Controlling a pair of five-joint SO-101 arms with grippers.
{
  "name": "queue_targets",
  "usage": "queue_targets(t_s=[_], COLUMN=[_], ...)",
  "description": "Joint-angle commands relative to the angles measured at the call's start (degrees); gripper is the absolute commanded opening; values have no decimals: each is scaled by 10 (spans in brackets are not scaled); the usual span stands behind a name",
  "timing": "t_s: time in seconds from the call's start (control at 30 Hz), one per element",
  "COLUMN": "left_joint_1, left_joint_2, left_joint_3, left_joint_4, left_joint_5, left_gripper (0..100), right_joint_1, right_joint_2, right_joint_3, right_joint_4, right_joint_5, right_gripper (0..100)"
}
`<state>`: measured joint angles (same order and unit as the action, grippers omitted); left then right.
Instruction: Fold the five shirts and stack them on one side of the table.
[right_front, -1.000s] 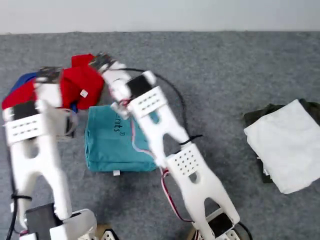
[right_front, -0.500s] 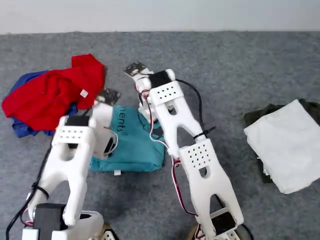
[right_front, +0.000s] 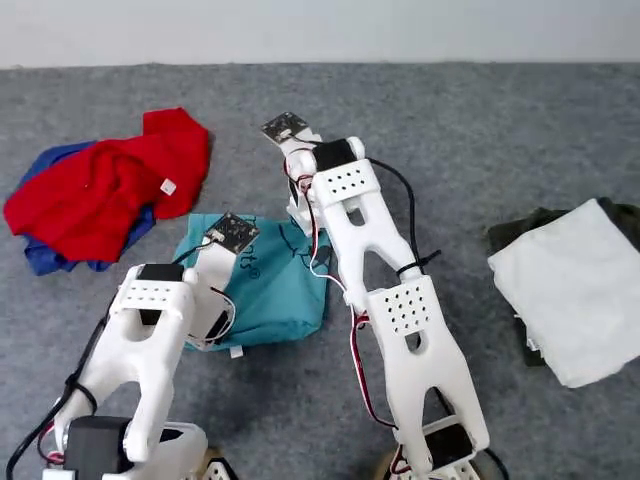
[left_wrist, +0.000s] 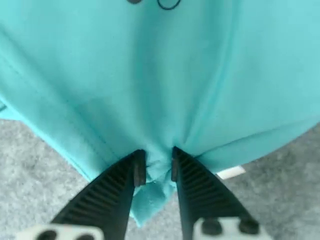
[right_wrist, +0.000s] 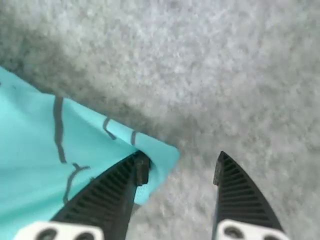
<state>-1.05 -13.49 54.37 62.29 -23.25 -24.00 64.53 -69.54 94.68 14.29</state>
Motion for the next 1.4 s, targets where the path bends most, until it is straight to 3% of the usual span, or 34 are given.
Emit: queue_targets(t_s=[0.0, 0.13, 0.23, 0.37, 0.57, 0.83, 1.17, 1.37], left_joint_1=[-1, -2, -2, -2, -2, -2, 0, -2], left_joint_2=[-2, -2, -2, -2, -2, -2, -2, -2], left_joint_3=[21, -11, -45, -88, -105, -106, -105, -102], left_joint_4=[2, 18, 49, 87, 91, 91, 91, 92], left_joint_5=[-5, -3, -3, -3, -3, -4, -4, -4], left_gripper=[107, 107, 107, 107, 107, 106, 105, 105], right_joint_1=[11, 22, 22, 9, -78, -116, -119, -171], right_joint_2=[-71, -131, -182, -259, -419, -565, -574, -573], right_joint_3=[-69, -69, 9, 185, 495, 765, 837, 864], right_joint_4=[80, 84, 84, 84, 80, -119, -199, -211], right_joint_5=[-1, -1, -4, -4, -26, -30, -30, -30], right_gripper=[220, 220, 220, 220, 220, 220, 220, 220])
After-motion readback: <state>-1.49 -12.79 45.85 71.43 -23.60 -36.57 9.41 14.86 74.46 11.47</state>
